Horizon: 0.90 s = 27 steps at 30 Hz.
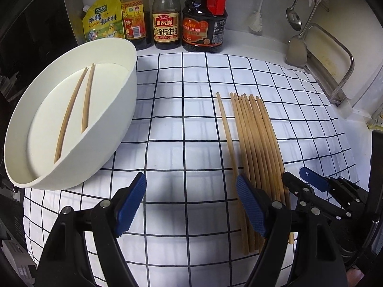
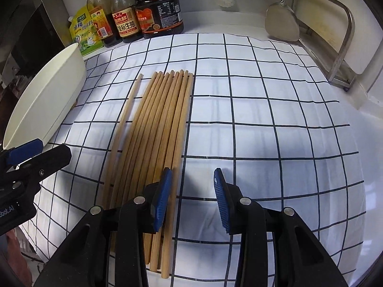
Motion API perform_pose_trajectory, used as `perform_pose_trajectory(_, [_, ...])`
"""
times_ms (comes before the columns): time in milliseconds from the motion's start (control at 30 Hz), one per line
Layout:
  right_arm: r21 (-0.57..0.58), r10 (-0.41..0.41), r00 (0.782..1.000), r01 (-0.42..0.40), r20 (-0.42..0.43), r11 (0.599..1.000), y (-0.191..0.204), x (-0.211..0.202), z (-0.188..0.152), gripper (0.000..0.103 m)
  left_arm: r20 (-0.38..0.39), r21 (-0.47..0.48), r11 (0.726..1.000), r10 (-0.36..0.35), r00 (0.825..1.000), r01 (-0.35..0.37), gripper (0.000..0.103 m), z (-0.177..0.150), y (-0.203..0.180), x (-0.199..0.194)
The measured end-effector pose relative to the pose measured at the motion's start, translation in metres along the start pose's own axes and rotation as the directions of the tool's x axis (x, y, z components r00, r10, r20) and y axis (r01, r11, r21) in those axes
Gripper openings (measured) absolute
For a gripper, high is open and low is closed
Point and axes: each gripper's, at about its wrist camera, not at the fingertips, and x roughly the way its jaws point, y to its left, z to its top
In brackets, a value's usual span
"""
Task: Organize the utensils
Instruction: 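Move both open tools back over the row of chopsticks, then close the left tool on one chopstick while the right tool grasps another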
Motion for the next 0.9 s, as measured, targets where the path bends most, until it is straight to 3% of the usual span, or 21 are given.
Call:
perform_pose_trajectory(567, [0.028,-0.008,1.000,0.008,0.012,1.000,-0.032,-0.007,-0.006,0.035,-0.028,0.017,1.000,0.005,1.000,-0.005,0.078,-0.005,-0.018,0.029])
perform_pose_trajectory(900, [0.008,0.006,1.000,-0.007,0.015,1.000,-0.026,-0.006,-0.008,0.036,-0.046,0.007,0.999,0.039,0.998,-0.039,0.080,-0.003,-0.020,0.046])
